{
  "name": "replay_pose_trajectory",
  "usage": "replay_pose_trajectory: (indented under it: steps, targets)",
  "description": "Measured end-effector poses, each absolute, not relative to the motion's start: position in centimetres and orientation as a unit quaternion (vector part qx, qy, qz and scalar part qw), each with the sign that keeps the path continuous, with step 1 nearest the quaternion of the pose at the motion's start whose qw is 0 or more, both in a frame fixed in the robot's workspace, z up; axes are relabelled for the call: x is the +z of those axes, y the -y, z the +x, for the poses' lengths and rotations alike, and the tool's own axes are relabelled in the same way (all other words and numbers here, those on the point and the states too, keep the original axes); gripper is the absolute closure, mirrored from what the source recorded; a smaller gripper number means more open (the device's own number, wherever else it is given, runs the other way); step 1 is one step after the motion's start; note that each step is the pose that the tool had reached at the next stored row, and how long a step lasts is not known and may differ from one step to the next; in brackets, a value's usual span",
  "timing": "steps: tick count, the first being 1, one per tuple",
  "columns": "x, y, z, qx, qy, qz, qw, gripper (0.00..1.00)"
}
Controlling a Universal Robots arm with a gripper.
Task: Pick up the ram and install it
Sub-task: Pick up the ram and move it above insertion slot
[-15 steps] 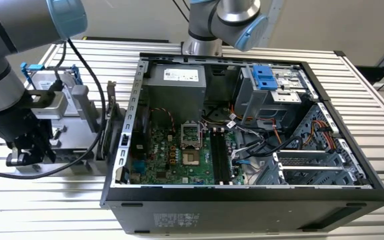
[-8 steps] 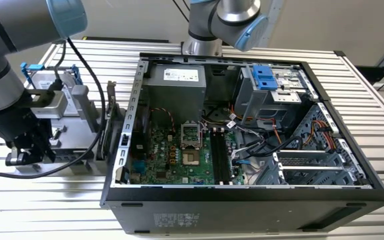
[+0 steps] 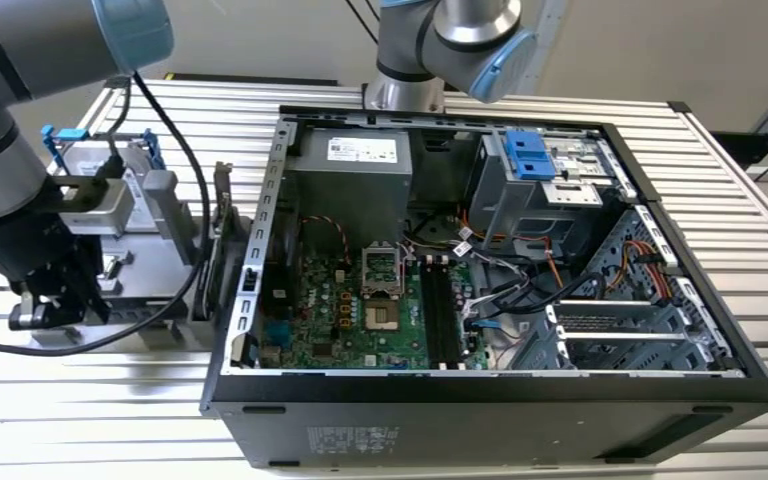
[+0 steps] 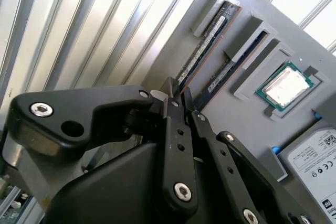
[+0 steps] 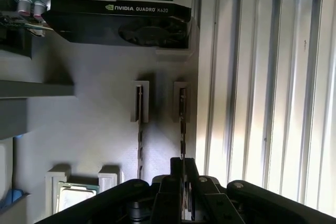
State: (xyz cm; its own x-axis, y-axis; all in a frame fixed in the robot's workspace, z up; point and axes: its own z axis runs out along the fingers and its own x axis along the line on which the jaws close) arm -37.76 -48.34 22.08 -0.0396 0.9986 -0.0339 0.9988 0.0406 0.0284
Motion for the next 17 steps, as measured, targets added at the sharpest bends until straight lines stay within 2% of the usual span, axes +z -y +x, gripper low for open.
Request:
replay_pose_trajectory:
  steps: [17]
  targets:
    - [23.3,48.3,-37.8,-0.001,-0.721,0.693,0.022,1.00]
